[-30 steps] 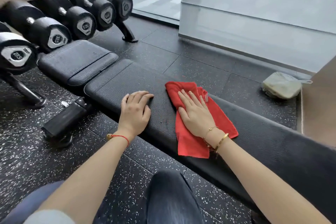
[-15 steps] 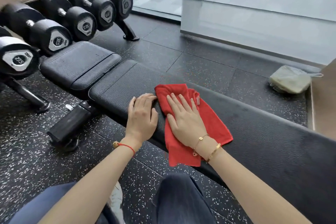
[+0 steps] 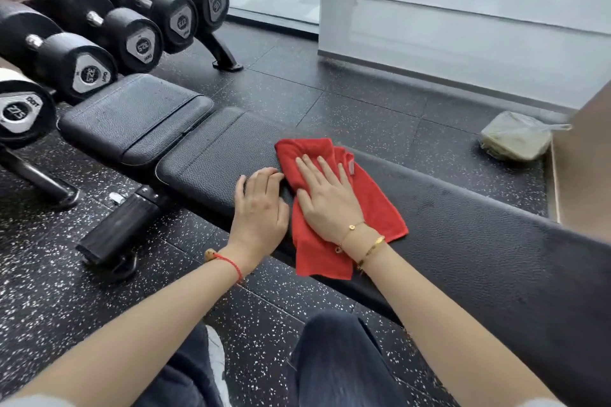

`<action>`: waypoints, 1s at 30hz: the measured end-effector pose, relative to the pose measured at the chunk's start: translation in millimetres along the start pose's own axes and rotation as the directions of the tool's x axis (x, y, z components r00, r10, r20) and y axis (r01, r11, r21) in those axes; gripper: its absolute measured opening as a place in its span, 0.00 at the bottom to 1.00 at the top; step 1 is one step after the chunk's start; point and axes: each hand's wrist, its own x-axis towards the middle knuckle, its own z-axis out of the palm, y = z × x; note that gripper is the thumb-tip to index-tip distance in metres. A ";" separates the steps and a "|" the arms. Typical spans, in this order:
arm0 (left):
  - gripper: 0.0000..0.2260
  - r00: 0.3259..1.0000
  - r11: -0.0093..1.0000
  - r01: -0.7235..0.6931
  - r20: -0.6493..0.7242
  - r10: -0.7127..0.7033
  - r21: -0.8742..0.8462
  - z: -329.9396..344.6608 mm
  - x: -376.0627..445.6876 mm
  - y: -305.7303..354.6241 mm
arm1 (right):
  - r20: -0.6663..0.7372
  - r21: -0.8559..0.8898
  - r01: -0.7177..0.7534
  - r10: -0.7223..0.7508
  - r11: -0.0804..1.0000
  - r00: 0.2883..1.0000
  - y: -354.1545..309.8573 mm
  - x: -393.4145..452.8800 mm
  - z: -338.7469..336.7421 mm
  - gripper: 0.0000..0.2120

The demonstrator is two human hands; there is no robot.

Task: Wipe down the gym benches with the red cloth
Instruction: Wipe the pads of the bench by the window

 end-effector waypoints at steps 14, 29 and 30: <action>0.20 0.997 0.998 -0.008 0.083 0.003 0.068 -7.8 9.0 -7.2 | -0.009 -0.024 -0.211 0.211 0.977 0.978 54.5 6.7 -22.8 0.28; 0.29 0.992 0.998 -0.031 0.125 0.023 0.059 -9.0 11.1 -19.8 | -0.092 -0.007 -0.427 0.425 0.904 0.901 106.4 -57.1 -40.2 0.27; 0.29 0.992 0.998 -0.027 0.121 0.020 0.052 -8.7 11.1 -19.3 | -0.091 -0.015 -0.425 0.423 0.905 0.902 95.9 -41.9 -36.4 0.27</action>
